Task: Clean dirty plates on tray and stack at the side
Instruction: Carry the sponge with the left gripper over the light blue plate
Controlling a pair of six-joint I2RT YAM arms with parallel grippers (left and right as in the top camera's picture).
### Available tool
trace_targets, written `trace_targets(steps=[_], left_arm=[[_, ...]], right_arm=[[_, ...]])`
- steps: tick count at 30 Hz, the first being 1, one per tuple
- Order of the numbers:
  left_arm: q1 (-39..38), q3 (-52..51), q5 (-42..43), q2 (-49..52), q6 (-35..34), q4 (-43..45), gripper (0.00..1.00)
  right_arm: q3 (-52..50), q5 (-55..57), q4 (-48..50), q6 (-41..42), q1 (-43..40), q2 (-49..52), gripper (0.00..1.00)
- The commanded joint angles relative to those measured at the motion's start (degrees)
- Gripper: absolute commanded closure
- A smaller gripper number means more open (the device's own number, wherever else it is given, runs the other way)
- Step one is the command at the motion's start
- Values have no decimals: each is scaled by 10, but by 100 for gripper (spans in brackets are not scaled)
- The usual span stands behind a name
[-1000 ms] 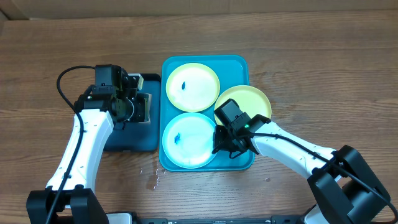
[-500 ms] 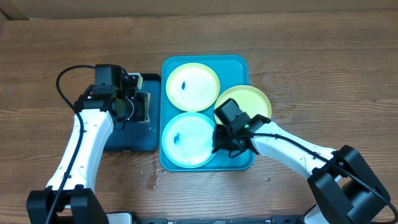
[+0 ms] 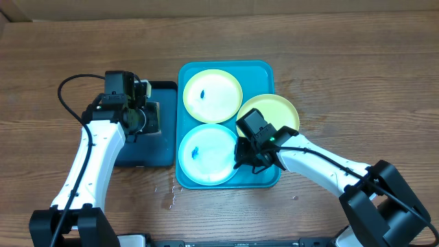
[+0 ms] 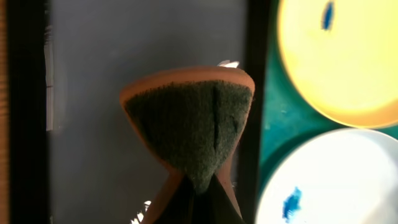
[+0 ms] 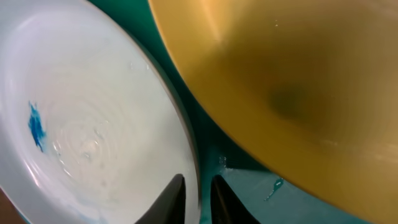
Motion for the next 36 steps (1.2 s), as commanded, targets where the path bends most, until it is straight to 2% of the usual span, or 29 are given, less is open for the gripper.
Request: trace_targets(steps=[1, 4, 10, 18, 21, 24, 26, 28, 36], left_arm=[[-4, 10, -43, -1, -28, 4, 96], [-4, 10, -43, -1, -28, 3, 96], [-4, 10, -43, -1, -27, 4, 96], [-4, 10, -43, -1, -6, 26, 96], [-4, 10, -43, -1, -6, 26, 96], [-4, 10, -43, -1, -6, 19, 96], [-4, 10, -43, -1, -6, 18, 96], [-4, 10, -43, -1, 2, 19, 96], [-4, 26, -49, 0, 14, 15, 96]], right_arm=[[-3, 8, 1, 0, 1, 1, 78], [-3, 5, -3, 0, 1, 1, 79], [-3, -3, -8, 0, 1, 1, 96], [-3, 1, -1, 0, 1, 1, 96], [-3, 4, -1, 0, 1, 1, 89], [-3, 1, -5, 0, 1, 1, 88], [-3, -3, -7, 0, 1, 1, 88], [-3, -7, -8, 0, 1, 1, 96], [-3, -7, -8, 0, 1, 1, 96]])
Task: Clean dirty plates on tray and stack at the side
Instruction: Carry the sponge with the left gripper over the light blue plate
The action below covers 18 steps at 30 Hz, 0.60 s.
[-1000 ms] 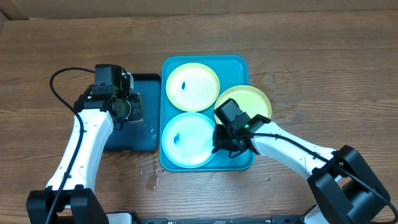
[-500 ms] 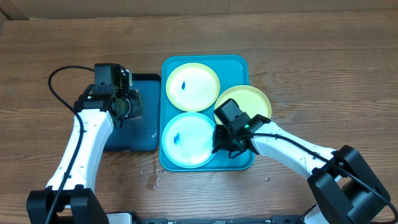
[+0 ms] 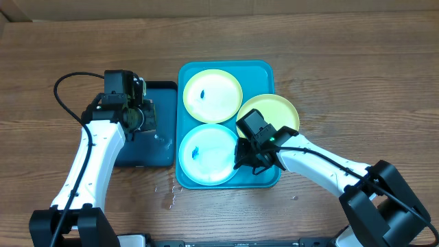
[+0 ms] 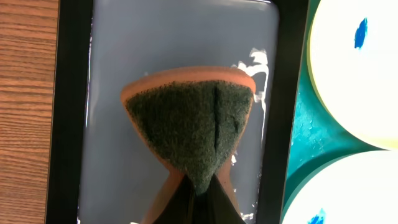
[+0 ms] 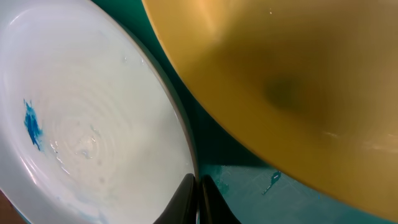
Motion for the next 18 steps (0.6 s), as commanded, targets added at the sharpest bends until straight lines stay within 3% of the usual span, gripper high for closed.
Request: trace_targets(steps=[1, 11, 18], left_arm=[[-4, 31, -4, 0, 16, -6, 96], [-43, 58, 105, 0, 16, -69, 96], [-122, 52, 107, 2, 11, -96, 96]], right_arm=[[-3, -3, 2, 0, 1, 1, 96], [-3, -3, 2, 0, 1, 1, 96], [-3, -3, 2, 0, 1, 1, 96]])
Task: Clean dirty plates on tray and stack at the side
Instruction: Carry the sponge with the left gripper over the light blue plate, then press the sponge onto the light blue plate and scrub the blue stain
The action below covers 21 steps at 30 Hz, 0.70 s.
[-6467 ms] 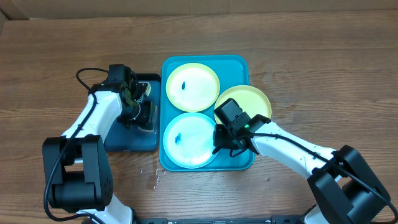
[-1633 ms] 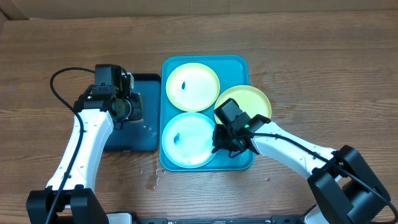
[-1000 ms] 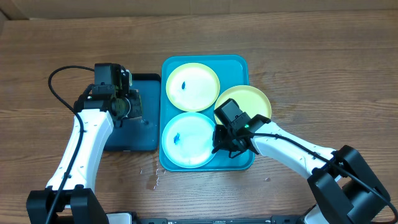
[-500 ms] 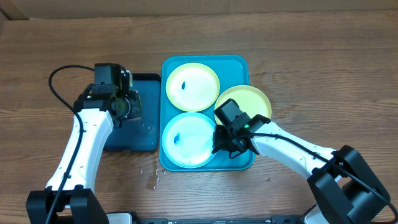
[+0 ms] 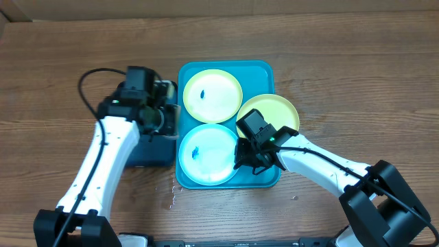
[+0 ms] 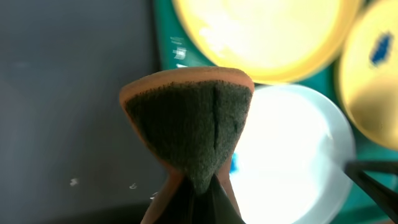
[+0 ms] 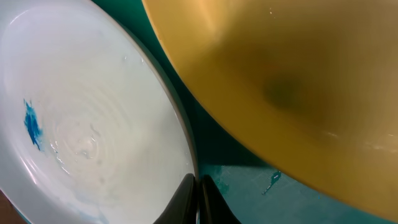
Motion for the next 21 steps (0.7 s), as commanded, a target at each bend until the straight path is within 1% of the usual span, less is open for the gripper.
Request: trace_targets(steps=[1, 4, 7, 15, 21], left_arm=[[-33, 5, 18, 3, 9, -2, 96], [-57, -6, 3, 8, -7, 0, 96], [-74, -13, 1, 21, -9, 6, 96], [-90, -14, -1, 85, -8, 3, 96], [-90, -14, -2, 118, 29, -2, 96]], right_arm=[[-3, -2, 2, 0, 1, 1, 96], [-3, -2, 2, 0, 1, 1, 96], [-3, -2, 2, 0, 1, 1, 96], [-3, -2, 2, 0, 1, 1, 96], [-3, -2, 2, 0, 1, 1, 96]])
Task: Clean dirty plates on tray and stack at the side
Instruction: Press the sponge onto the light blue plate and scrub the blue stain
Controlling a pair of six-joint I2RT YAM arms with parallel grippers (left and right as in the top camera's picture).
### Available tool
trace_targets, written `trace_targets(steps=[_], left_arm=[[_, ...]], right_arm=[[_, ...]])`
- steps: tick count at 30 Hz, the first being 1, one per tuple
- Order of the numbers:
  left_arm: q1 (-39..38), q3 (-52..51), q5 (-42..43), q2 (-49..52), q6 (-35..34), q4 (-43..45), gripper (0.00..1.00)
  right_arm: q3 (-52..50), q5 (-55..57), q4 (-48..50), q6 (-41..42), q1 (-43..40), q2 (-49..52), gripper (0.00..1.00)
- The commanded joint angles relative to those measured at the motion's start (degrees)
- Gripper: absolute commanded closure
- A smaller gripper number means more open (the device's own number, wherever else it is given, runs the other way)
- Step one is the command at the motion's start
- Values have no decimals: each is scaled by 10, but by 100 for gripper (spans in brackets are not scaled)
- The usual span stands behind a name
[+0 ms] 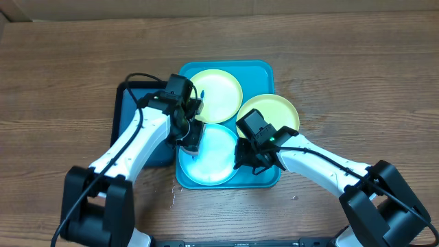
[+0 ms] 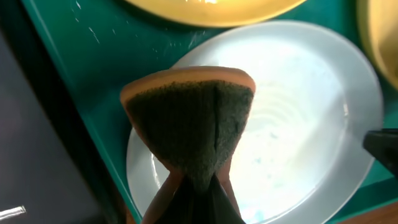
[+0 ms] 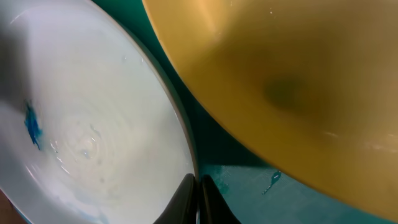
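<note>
A white plate (image 1: 212, 161) with a blue smear (image 3: 32, 126) lies in the near half of the teal tray (image 1: 269, 180). My left gripper (image 1: 188, 136) is shut on an orange sponge with a dark green pad (image 2: 189, 121), held over the plate's left part. My right gripper (image 3: 199, 202) is shut on the white plate's right rim (image 3: 186, 149). A pale yellow plate (image 1: 214, 96) with a blue mark lies in the far half of the tray. Another yellow plate (image 1: 274, 110) leans on the tray's right edge.
A dark tray (image 1: 137, 103) holding water sits left of the teal tray, mostly under my left arm. Water drops (image 1: 168, 199) lie on the wooden table near the front. The right arm's body stretches toward the front right corner.
My left gripper has moved right with the sponge, from the edge between the dark tray and teal tray to over the white plate. The right gripper has stayed clamped on the rim.
The left gripper held the sponge over the dark water tray while the right gripper's fingers stood open around the white plate's rim. Then the right gripper was shut on the rim. The sponge stood at the teal tray's left edge, and now over the white plate.
</note>
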Motion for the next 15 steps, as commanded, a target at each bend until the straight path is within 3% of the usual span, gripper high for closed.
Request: trace_targets(steps=[1, 15], left_arm=[[-4, -4, -2, 18, 26, -1, 96], [-4, -5, -4, 84, 26, -3, 96]], right_arm=[[-3, -1, 3, 0, 1, 1, 96], [-3, -1, 4, 0, 1, 1, 96]])
